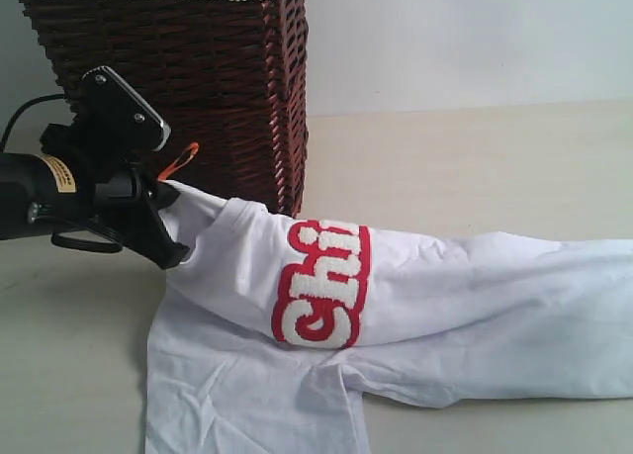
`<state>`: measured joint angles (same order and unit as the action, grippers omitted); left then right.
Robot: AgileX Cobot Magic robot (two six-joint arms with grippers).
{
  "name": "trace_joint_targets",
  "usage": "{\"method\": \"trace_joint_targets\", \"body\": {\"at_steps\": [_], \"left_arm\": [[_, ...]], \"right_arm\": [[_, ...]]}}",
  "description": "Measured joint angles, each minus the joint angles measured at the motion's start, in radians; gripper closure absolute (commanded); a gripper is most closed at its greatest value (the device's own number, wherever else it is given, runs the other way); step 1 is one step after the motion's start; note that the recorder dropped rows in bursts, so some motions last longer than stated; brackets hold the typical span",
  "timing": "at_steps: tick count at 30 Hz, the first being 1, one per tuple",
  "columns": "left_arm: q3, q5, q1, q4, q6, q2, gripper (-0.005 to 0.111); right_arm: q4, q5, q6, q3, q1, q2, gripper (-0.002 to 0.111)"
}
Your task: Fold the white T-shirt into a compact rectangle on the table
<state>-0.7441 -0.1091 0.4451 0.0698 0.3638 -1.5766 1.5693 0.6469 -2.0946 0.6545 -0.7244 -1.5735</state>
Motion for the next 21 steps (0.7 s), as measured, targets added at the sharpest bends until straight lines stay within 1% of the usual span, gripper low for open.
{"method": "trace_joint_targets", "body": {"at_steps": [3, 6, 9, 11, 12, 14, 16, 17, 19, 20, 21], "left_arm": [[0.000, -0.020, 0.000, 0.001, 0.022, 0.000, 0.085], [0.000, -0.024, 0.000, 0.004, 0.060, 0.000, 0.067], [0.000, -0.024, 0.000, 0.004, 0.072, 0.012, 0.049], [0.000, -0.022, -0.002, 0.004, 0.077, 0.023, 0.043], [0.000, -0.016, -0.005, 0.004, 0.077, 0.035, 0.042], [0.000, 0.002, -0.016, 0.006, 0.080, 0.057, 0.044], [0.000, 0.021, -0.035, 0.007, 0.080, 0.091, 0.051], [0.000, 0.028, -0.047, 0.007, 0.080, 0.114, 0.057], [0.000, 0.042, -0.069, 0.007, 0.065, 0.166, 0.077], [0.000, 0.053, -0.077, 0.007, 0.054, 0.199, 0.084], [0.000, 0.065, -0.082, 0.007, 0.045, 0.232, 0.096]], "right_arm": [[0.014, 0.008, 0.000, 0.010, 0.000, -0.007, 0.050], [0.014, 0.047, 0.000, 0.029, 0.000, -0.008, 0.050], [-0.049, 0.142, 0.000, 0.062, 0.000, -0.008, 0.050], [-0.132, 0.224, 0.000, 0.088, 0.000, -0.004, 0.050], [-0.187, 0.264, 0.000, 0.101, 0.000, 0.002, 0.050], [-0.301, 0.329, 0.000, 0.116, 0.002, 0.027, 0.050], [-0.424, 0.385, 0.007, 0.121, 0.002, 0.058, 0.050], [-0.487, 0.412, 0.015, 0.121, 0.002, 0.075, 0.050], [-0.605, 0.455, 0.039, 0.121, 0.002, 0.105, 0.050], [-0.666, 0.478, 0.052, 0.121, 0.002, 0.121, 0.050], [-0.710, 0.494, 0.062, 0.121, 0.002, 0.132, 0.051]]}}
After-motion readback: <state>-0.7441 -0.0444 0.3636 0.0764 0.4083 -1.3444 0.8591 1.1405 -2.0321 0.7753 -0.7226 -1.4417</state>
